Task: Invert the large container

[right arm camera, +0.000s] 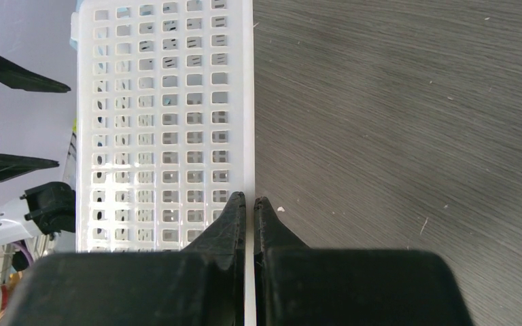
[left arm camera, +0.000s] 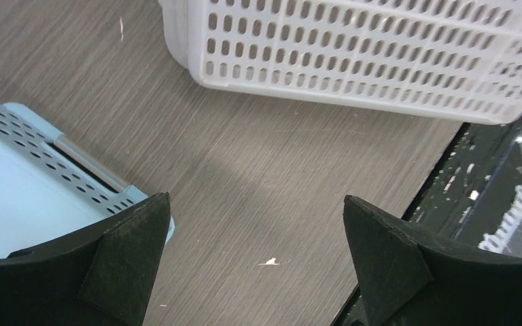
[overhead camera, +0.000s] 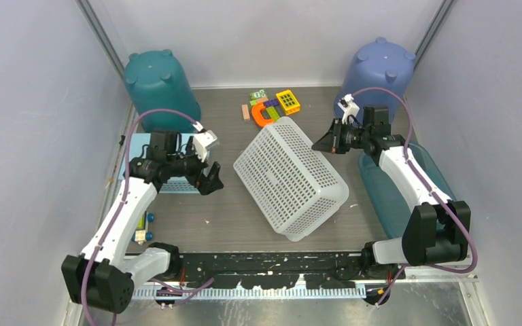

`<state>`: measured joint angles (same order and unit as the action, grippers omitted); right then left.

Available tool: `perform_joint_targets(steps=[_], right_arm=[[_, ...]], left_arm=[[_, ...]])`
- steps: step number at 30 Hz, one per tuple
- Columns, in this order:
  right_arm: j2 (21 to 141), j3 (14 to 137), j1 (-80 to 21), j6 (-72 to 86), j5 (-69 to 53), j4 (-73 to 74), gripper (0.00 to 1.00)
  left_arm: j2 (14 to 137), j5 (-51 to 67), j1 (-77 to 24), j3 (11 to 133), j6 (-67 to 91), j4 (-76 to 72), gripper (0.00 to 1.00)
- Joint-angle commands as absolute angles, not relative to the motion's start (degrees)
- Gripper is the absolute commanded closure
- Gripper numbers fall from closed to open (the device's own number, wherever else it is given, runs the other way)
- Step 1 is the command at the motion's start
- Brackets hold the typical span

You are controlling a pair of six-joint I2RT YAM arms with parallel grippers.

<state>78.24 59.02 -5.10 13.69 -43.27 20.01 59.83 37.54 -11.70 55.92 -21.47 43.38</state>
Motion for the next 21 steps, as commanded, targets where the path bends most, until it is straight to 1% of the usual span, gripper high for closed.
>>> perform_joint_targets(steps=[1,5,8,14,21], right_arm=[[76.11,58.38,-5.33,12.84,-41.23,17.16,0.99],[76.20,58.20,-5.31,12.62,-40.12,17.19,0.99],[76.38,58.11,-5.30,12.34,-39.95,17.25,0.99],[76.63,58.18,-5.33,11.50,-39.75,17.69,0.99],[76.54,58.18,-5.31,10.76,-39.89,18.08,0.99]], left_arm=[[62.96,27.75,-14.87,58.08,-20.70,40.02,0.00],[65.39,19.20,-17.25,59.20,-16.33,35.84,0.00],[67.20,17.41,-17.40,60.05,-13.89,32.45,0.00],[72.56,18.72,-17.70,63.18,-10.21,27.10,0.00],[79.30,22.01,-19.94,64.95,-7.26,25.49,0.06]])
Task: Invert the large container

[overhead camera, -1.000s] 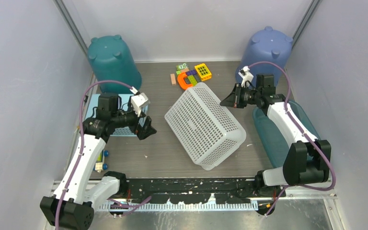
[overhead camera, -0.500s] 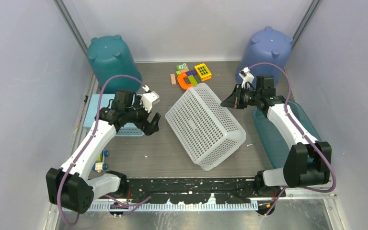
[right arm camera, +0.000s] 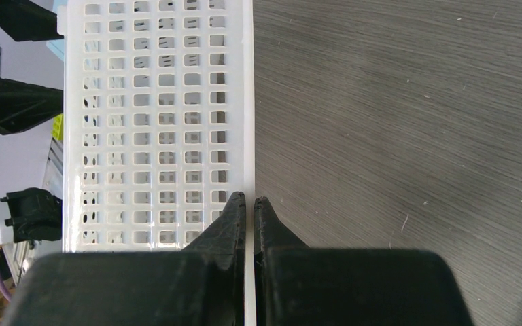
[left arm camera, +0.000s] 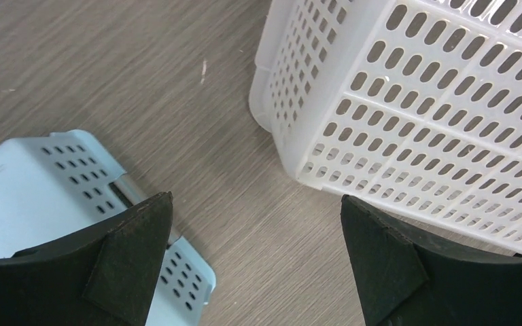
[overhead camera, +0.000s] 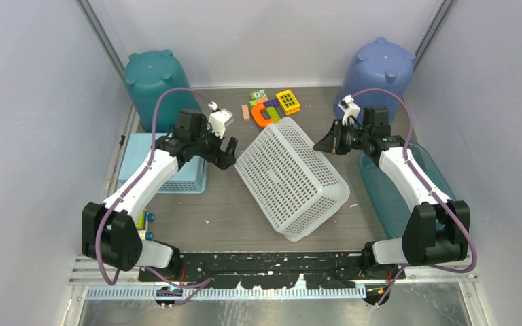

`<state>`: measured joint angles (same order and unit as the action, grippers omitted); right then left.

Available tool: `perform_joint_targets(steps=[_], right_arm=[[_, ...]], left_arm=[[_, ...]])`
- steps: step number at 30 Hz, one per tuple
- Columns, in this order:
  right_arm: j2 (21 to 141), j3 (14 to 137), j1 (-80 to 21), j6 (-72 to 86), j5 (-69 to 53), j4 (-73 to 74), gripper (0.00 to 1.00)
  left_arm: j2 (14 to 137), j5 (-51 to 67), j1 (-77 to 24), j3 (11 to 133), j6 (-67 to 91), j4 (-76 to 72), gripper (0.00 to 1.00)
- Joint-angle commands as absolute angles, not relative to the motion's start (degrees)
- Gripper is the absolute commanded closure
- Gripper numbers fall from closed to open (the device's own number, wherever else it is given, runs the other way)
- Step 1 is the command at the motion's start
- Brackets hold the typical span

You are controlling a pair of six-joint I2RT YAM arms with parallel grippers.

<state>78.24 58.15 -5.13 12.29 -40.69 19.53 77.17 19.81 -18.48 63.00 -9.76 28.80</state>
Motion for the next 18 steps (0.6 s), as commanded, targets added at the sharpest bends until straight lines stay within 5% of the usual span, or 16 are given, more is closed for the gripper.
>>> perform_joint_targets(steps=[1,18], right_arm=[[76.55,58.23,-5.27,10.65,-39.91,18.10,0.99],[76.98,58.36,-5.20,10.02,-40.32,18.58,0.99]], left_arm=[[80.07,21.90,-20.29,64.96,-7.29,25.50,0.07],[84.51,18.45,-21.62,64.17,-6.42,24.96,0.30]])
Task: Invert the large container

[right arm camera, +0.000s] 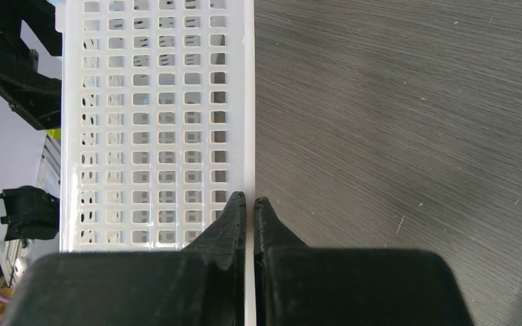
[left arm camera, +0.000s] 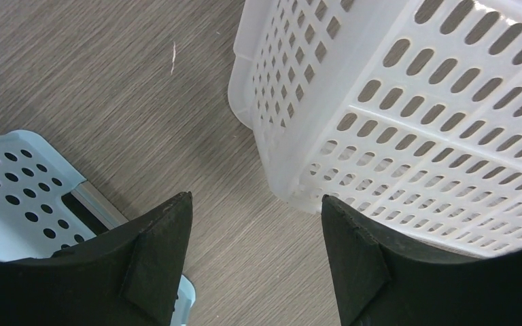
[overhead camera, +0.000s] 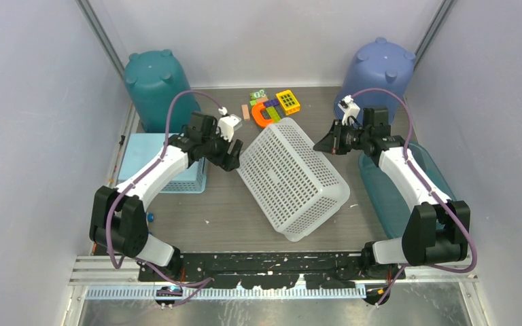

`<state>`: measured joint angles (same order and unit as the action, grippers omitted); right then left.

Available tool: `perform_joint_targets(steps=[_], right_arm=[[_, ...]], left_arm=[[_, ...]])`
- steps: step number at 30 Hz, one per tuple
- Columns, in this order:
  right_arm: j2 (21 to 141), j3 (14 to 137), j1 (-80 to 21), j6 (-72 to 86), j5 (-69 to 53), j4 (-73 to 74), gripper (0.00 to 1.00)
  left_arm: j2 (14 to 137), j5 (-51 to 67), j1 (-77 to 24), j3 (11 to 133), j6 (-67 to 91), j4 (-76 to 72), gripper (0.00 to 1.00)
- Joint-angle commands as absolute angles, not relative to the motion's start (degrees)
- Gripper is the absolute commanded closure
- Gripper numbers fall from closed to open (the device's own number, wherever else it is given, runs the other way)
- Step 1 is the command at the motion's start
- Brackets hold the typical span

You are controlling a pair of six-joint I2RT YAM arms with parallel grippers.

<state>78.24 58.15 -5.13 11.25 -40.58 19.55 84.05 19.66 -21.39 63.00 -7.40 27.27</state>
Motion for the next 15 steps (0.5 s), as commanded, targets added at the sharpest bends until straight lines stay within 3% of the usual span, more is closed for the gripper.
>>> perform_joint_targets(steps=[1,9,15], right_arm=[[77.07,58.36,-5.20,10.02,-40.28,18.53,0.99],[79.39,56.75,-5.22,11.24,-38.56,16.71,0.99],[81.60,55.43,-5.22,12.71,-40.03,14.38,0.99]], left_arm=[[84.65,18.52,-21.63,64.16,-6.37,25.04,0.30],[85.52,19.16,-21.71,64.38,-6.11,25.79,0.43],[85.60,19.33,-21.71,64.44,-6.02,25.78,0.46]])
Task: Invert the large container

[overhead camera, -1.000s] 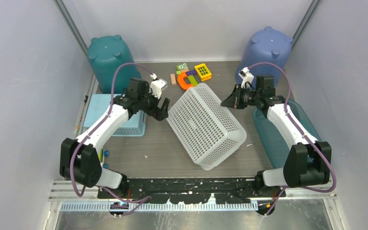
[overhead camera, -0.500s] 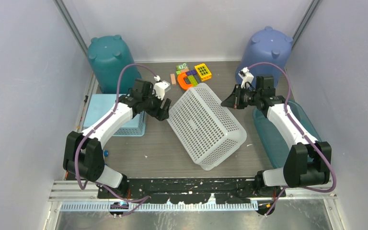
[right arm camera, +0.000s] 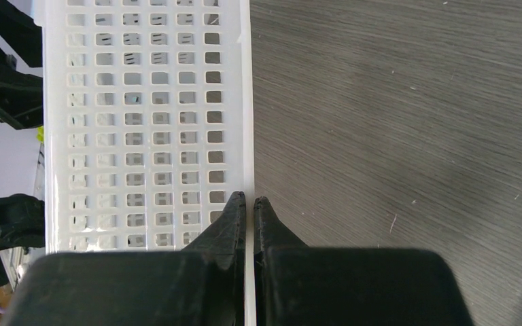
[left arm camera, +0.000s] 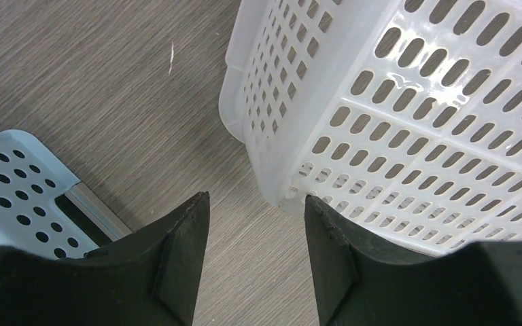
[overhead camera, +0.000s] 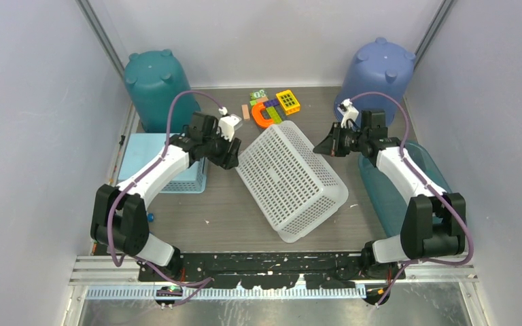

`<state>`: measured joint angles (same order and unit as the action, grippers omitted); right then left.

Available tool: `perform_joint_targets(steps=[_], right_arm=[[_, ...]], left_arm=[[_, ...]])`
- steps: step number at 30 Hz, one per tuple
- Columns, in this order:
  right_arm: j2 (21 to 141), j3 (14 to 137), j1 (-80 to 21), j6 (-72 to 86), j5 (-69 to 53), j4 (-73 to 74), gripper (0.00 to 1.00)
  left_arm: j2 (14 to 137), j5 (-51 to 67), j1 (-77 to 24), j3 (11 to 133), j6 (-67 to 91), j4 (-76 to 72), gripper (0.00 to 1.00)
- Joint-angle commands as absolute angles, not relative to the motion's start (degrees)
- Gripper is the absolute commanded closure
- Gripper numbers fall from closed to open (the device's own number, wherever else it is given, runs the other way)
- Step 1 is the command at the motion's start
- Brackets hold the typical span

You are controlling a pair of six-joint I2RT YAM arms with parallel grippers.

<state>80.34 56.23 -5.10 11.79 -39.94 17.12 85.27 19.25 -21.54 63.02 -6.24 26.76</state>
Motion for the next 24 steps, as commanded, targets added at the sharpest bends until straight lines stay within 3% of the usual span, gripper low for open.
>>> perform_joint_targets(steps=[1,5,8,14,18,24], right_arm=[[81.98,55.26,-5.21,12.96,-40.22,14.07,0.99],[83.60,54.78,-5.08,13.70,-40.52,13.21,0.99],[84.64,54.67,-4.67,14.29,-40.97,12.62,0.99],[84.96,54.34,-3.16,15.22,-41.57,11.80,0.99],[84.64,54.23,-2.78,15.45,-41.31,11.65,0.99],[84.23,54.14,-2.35,15.46,-39.70,11.83,0.99]], left_arm=[[85.51,19.28,-21.71,64.43,-5.98,25.81,0.46],[84.90,19.13,-21.71,64.66,-5.88,25.92,0.46],[83.84,18.78,-21.71,65.28,-5.95,26.50,0.40],[79.58,19.27,-21.71,65.97,-7.93,27.11,0.13],[75.81,22.15,-21.71,65.38,-10.59,27.37,0.01],[70.69,26.41,-22.65,62.14,-16.78,27.95,0.00]])
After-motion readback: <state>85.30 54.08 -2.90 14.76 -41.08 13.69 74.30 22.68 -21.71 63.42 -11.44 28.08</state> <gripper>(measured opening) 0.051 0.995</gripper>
